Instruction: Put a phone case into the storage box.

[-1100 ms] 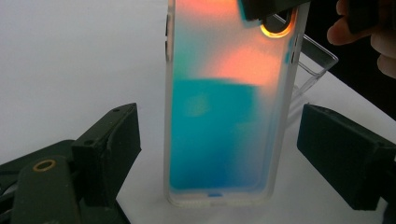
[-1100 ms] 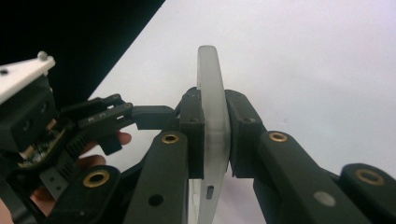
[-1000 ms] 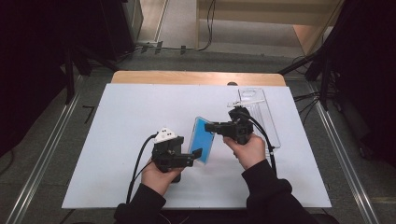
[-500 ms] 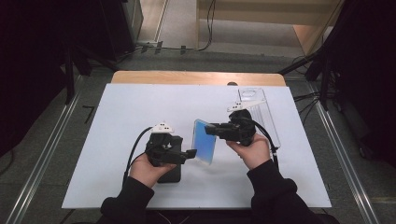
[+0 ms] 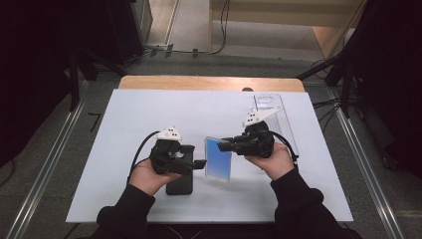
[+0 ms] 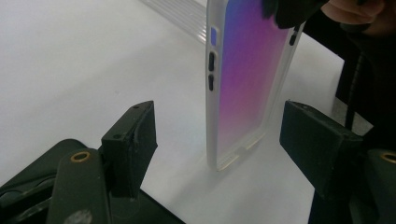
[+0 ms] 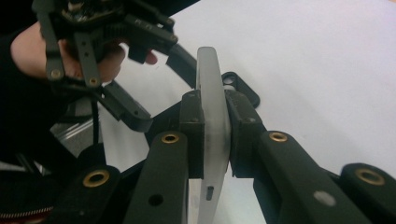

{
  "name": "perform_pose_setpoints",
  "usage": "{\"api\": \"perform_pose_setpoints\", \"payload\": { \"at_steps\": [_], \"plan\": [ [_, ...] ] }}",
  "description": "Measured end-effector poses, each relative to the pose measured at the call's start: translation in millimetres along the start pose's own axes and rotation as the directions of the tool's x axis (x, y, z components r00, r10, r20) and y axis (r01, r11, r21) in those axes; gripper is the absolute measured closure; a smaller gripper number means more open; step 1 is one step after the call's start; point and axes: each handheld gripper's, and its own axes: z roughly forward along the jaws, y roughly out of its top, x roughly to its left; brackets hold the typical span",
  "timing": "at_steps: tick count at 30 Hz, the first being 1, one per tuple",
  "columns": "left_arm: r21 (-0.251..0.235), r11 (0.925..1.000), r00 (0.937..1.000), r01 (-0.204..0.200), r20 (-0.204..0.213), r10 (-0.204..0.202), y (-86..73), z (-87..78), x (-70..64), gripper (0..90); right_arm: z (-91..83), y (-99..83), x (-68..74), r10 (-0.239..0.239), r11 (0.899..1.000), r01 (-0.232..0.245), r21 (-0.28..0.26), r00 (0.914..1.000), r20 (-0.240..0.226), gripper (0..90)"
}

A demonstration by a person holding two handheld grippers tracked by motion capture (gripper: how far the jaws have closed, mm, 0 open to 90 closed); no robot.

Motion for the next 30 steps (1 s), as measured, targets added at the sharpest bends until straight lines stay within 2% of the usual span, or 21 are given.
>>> {"api": "perform_pose_setpoints", "payload": {
  "at_steps": [3,6,10,13,17,22,24,26,28,30],
  "plan": [
    [-0.006,0.9999,0.9995,0.011,0.031,-0.010,1.9,-1.5,0.4,27.4,-0.2,-0.3,1.3,-0.040,0.999,0.040,0.004,0.9987,-0.033,76.7],
    [-0.009,0.9999,0.9981,-0.010,0.060,0.010,4.1,-2.6,0.1,30.8,0.4,-0.1,2.9,-0.074,0.997,0.075,0.012,0.9959,-0.052,76.7],
    [0.004,0.9987,0.9961,-0.052,0.072,0.051,6.5,-2.7,-0.9,33.9,2.2,-0.1,4.4,-0.107,0.994,0.109,0.016,0.9906,-0.085,76.8],
    [0.007,0.9977,0.9935,-0.067,0.093,0.066,7.7,-2.3,0.3,38.1,3.6,-0.2,5.2,-0.125,0.991,0.128,0.023,0.9861,-0.109,76.7],
    [0.027,0.9986,0.9900,-0.045,0.135,0.041,9.2,0.3,3.8,43.1,5.5,-0.3,5.9,-0.130,0.990,0.136,0.031,0.9813,-0.142,76.7],
    [0.048,0.9968,0.9843,-0.064,0.168,0.056,12.1,3.4,5.6,49.6,8.7,0.2,8.0,-0.141,0.988,0.149,0.035,0.9757,-0.167,76.7],
    [0.053,0.9965,0.9791,-0.064,0.196,0.053,12.1,4.2,6.8,53.7,9.3,0.4,8.4,-0.143,0.988,0.152,0.035,0.9729,-0.182,76.7],
    [0.075,0.9960,0.9728,-0.049,0.230,0.031,12.1,5.0,8.0,59.8,9.5,0.6,8.8,-0.140,0.988,0.149,0.033,0.9703,-0.197,76.7],
    [0.075,0.9950,0.9654,-0.065,0.257,0.044,11.5,5.7,7.7,64.5,10.0,0.7,9.2,-0.141,0.988,0.150,0.029,0.9668,-0.213,76.7],
    [0.063,0.9951,0.9621,-0.076,0.267,0.057,11.2,5.6,6.5,68.8,11.3,0.9,9.8,-0.140,0.988,0.151,0.030,0.9634,-0.229,76.7]
  ]
}}
